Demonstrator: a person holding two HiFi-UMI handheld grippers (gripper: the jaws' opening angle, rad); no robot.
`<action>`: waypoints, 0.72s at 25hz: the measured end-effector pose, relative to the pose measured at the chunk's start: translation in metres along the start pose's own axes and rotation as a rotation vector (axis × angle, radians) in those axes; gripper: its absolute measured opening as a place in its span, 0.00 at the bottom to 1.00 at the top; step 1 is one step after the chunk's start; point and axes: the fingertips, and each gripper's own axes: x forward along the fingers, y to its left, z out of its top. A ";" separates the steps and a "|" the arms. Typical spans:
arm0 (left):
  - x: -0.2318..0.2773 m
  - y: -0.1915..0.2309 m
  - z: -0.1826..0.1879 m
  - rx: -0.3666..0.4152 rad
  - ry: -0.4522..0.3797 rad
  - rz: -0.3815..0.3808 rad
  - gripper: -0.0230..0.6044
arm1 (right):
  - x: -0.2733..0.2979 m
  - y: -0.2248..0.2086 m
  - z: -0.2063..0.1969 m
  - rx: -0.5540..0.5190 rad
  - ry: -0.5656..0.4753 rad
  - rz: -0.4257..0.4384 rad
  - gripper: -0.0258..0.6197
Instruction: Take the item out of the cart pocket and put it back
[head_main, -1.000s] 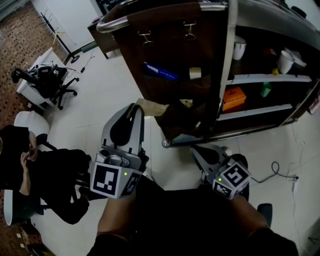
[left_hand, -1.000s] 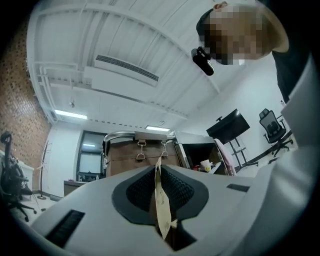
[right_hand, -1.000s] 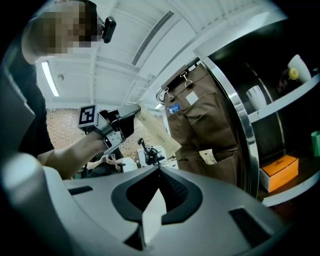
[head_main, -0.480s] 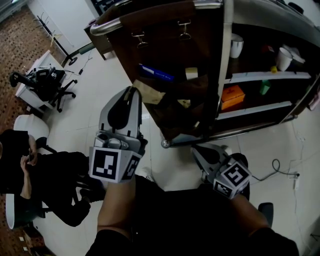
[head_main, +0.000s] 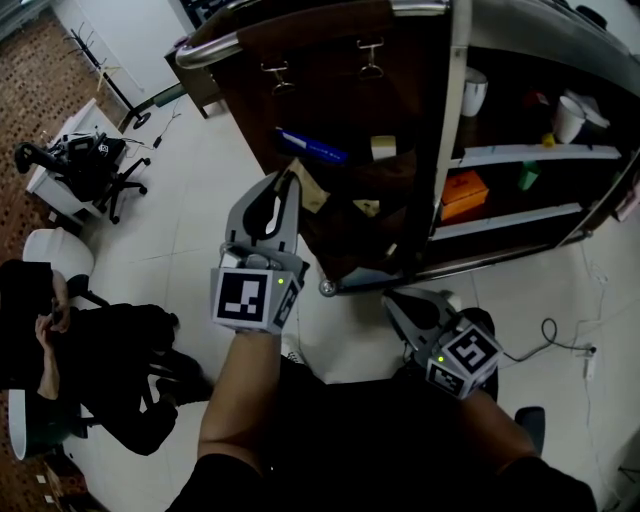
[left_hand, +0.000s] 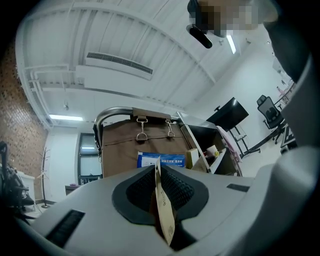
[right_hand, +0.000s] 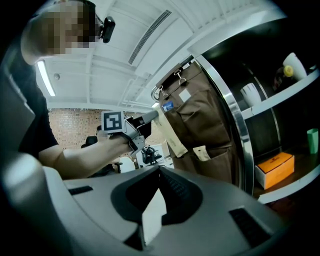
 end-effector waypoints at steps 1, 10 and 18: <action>0.002 0.000 -0.003 -0.001 0.005 -0.001 0.09 | 0.000 0.000 0.000 0.001 0.000 -0.001 0.07; 0.019 0.002 -0.056 -0.056 0.084 0.008 0.09 | 0.000 -0.003 -0.002 0.003 0.005 -0.004 0.07; 0.028 0.002 -0.115 -0.117 0.216 0.032 0.09 | 0.001 -0.004 -0.004 0.008 0.010 -0.007 0.07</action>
